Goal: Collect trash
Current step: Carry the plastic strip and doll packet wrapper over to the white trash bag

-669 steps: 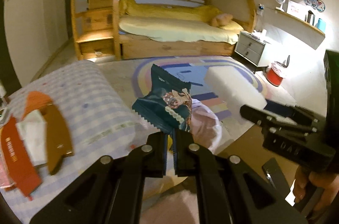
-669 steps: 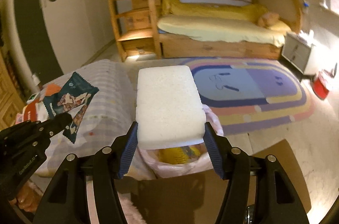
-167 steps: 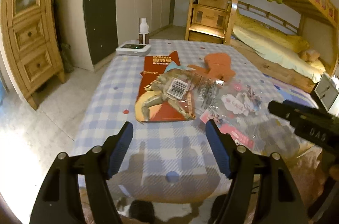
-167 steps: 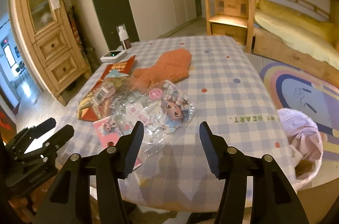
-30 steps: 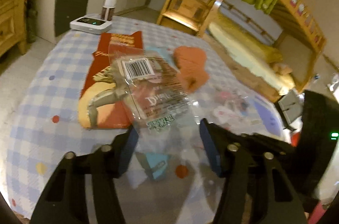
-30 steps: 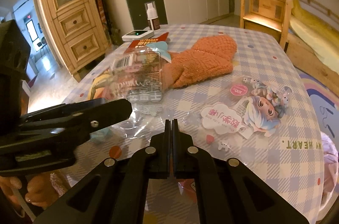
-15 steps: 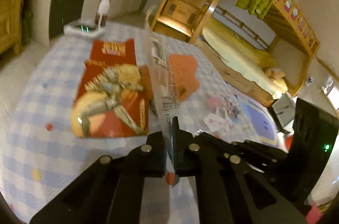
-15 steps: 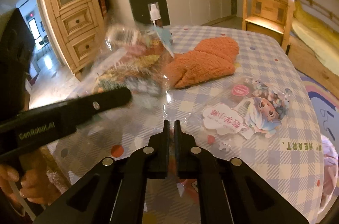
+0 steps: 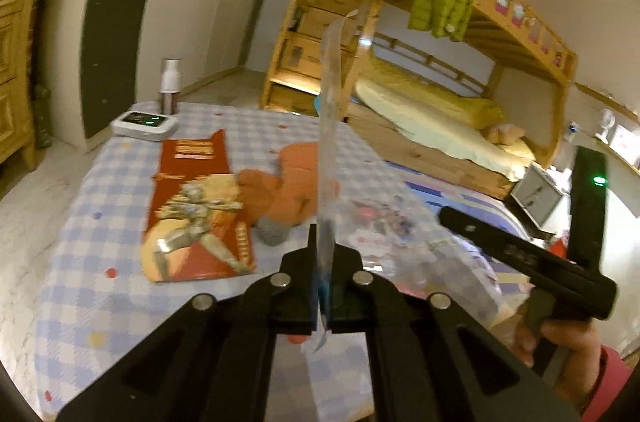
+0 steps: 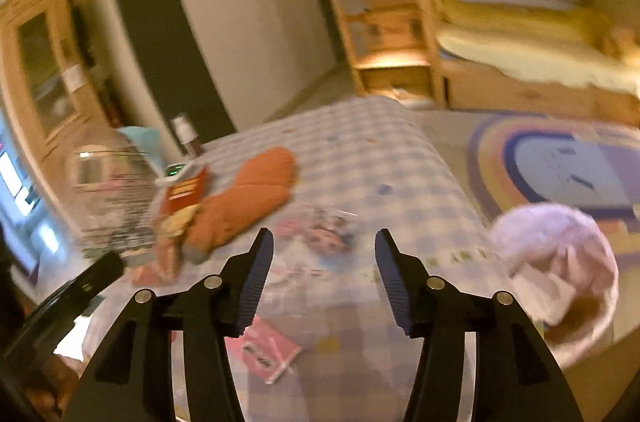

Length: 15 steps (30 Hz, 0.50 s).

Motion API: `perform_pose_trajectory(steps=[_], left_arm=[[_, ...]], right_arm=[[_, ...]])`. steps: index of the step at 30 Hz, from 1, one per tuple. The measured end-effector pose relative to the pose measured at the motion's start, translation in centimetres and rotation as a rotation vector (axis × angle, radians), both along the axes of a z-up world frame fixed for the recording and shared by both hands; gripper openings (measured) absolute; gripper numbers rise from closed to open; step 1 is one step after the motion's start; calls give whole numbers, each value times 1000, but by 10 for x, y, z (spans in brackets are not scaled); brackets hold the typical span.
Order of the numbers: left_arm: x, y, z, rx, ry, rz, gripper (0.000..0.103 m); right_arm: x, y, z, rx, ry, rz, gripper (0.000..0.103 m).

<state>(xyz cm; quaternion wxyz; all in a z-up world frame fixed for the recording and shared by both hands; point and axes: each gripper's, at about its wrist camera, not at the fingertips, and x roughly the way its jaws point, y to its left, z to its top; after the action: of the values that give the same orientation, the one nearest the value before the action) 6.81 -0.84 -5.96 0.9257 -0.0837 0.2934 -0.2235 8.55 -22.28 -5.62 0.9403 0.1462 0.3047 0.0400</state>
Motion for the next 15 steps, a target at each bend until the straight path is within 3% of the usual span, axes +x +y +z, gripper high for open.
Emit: perform_pose_trajectory(steps=[3,9,13,15], left_arm=[[4,-19,-8,33,30,-50,0],[14,-42,-22,135,83,-67,0],[27,-41,-42,179,186,-52,0],[28,-40,-44,174,193,-51,0]], right_arm=[[7,0,-4,-29,32,-12,53],[24,7,-16,-94,78,17,39],[31,5,-24,-78,106,24,36],[35,3,-28,-53,136,31,36]])
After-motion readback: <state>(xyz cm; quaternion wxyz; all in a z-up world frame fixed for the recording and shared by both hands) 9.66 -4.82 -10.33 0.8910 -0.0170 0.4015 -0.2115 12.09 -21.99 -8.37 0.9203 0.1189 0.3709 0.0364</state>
